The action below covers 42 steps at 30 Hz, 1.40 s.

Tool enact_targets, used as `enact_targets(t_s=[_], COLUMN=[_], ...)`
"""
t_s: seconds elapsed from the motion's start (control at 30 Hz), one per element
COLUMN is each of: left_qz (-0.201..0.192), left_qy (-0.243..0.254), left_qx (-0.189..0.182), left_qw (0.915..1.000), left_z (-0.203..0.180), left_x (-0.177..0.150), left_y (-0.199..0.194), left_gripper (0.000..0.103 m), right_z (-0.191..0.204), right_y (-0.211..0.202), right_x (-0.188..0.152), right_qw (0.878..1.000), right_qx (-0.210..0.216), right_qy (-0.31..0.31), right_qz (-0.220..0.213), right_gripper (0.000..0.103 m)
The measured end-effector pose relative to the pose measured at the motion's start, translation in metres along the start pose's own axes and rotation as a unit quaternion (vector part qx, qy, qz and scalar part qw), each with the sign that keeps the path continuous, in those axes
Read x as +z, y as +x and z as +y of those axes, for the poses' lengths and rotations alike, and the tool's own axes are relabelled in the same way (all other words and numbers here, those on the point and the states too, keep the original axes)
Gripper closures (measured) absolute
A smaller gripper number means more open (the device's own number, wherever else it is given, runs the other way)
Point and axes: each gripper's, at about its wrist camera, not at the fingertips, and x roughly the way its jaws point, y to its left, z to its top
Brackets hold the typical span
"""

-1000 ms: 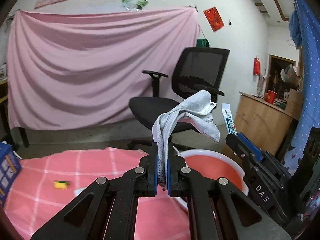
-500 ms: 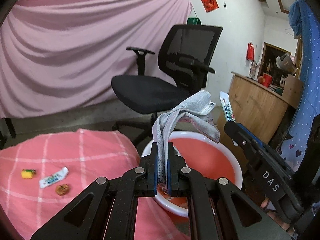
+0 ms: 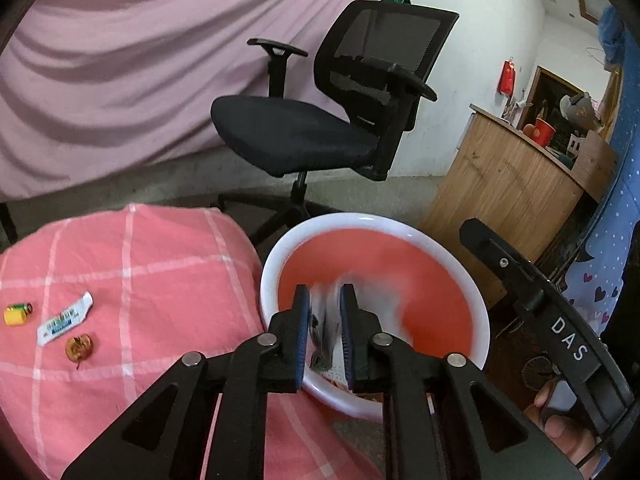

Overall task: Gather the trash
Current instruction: 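Carry mask and sachet over the red bucket and open both grippers, then move both tools back over the battery and dried fruit slice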

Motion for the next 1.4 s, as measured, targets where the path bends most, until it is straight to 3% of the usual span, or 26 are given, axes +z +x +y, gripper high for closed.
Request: enact_targets(t_s=[0.1,0.4,0.57,0.7,0.77,0.9,1.0,1.07,1.13,1.2,1.27,1.4], left_qz=[0.001,-0.030,-0.055,-0.080,-0.092,-0.124,-0.146,-0.156,-0.168,-0.186,-0.213,-0.252], left_qy=[-0.007,-0.031,-0.038,-0.041,-0.043,-0.047,-0.054,-0.059,-0.066,-0.074,-0.084,-0.099], left_qx=[0.000,0.018,0.043,0.065,0.076,0.105,0.130,0.145,0.165,0.184,0.199,0.224], left_qw=[1.0000,0.9989,0.9968,0.9938,0.9919,0.9856,0.9792,0.9753,0.9695,0.9624,0.9529,0.9363], left_z=[0.004,0.020,0.031,0.042,0.049,0.063,0.077,0.087,0.099,0.109,0.119,0.139], left_x=[-0.002,0.001,0.002,0.002,0.003,0.002,-0.003,-0.007,-0.013,-0.020,-0.029,-0.047], left_y=[-0.002,-0.023,-0.043,-0.064,-0.076,-0.100,-0.121,-0.132,-0.144,-0.155,-0.167,-0.187], left_gripper=[0.072,0.072,0.071,0.065,0.064,0.049,0.047,0.047,0.041,0.015,0.008,0.002], right_z=[0.000,0.003,0.011,0.027,0.034,0.052,0.065,0.072,0.081,0.089,0.099,0.120], right_y=[0.001,0.002,-0.001,-0.002,-0.003,-0.005,-0.009,-0.011,-0.014,-0.015,-0.017,-0.020], right_x=[0.000,0.001,0.004,0.006,0.007,0.009,0.009,0.009,0.008,0.007,0.005,0.001], right_qw=[1.000,1.000,1.000,1.000,0.999,0.998,0.996,0.995,0.993,0.991,0.987,0.980], right_qx=[0.000,0.001,0.010,0.021,0.027,0.042,0.048,0.055,0.065,0.076,0.089,0.106], right_qy=[0.001,-0.005,-0.005,-0.019,-0.024,-0.033,-0.034,-0.031,-0.034,-0.040,-0.049,-0.076], right_qz=[0.004,0.006,-0.004,-0.010,-0.016,-0.036,-0.061,-0.079,-0.095,-0.107,-0.122,-0.148], right_gripper=[0.082,0.082,0.076,0.075,0.070,0.066,0.044,0.024,0.020,0.016,0.002,0.000])
